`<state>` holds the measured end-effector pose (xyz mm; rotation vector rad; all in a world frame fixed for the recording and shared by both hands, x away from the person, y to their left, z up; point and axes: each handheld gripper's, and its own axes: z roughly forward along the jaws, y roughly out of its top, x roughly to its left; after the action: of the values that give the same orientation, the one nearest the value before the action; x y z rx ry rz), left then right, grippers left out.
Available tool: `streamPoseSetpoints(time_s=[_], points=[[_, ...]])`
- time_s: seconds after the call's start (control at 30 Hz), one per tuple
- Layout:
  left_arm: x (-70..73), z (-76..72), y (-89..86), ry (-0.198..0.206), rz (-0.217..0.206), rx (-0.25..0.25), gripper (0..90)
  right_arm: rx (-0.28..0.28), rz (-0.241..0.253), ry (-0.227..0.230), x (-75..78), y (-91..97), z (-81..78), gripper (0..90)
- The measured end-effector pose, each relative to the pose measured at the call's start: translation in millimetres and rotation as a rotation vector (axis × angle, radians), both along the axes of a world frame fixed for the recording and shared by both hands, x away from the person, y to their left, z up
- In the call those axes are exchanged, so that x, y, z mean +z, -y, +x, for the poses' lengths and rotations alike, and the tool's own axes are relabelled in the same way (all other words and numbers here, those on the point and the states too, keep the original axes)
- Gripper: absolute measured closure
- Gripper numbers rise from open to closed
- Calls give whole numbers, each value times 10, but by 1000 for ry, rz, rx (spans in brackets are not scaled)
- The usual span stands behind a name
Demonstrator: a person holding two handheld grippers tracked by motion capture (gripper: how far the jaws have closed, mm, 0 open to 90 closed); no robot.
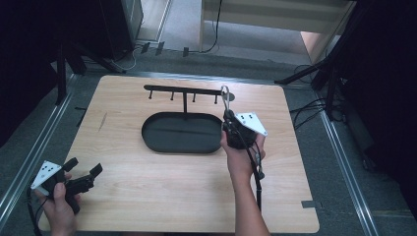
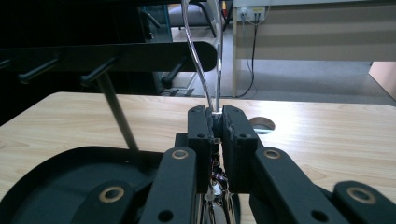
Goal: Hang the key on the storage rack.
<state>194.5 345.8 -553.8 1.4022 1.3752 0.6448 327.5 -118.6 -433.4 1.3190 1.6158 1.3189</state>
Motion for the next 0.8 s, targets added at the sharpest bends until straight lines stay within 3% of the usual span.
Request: streamPoseSetpoints(time_s=[0.23, 0.33, 0.8], points=[[0, 0, 0, 0, 0, 0, 0, 40, 8, 3, -6, -128, -44, 833], [0, 0, 0, 0, 0, 0, 0, 51, -10, -14, -52, -202, -35, 833], [0, 2, -1, 0, -4, 2, 0, 0, -39, -90, -247, -310, 143, 834]])
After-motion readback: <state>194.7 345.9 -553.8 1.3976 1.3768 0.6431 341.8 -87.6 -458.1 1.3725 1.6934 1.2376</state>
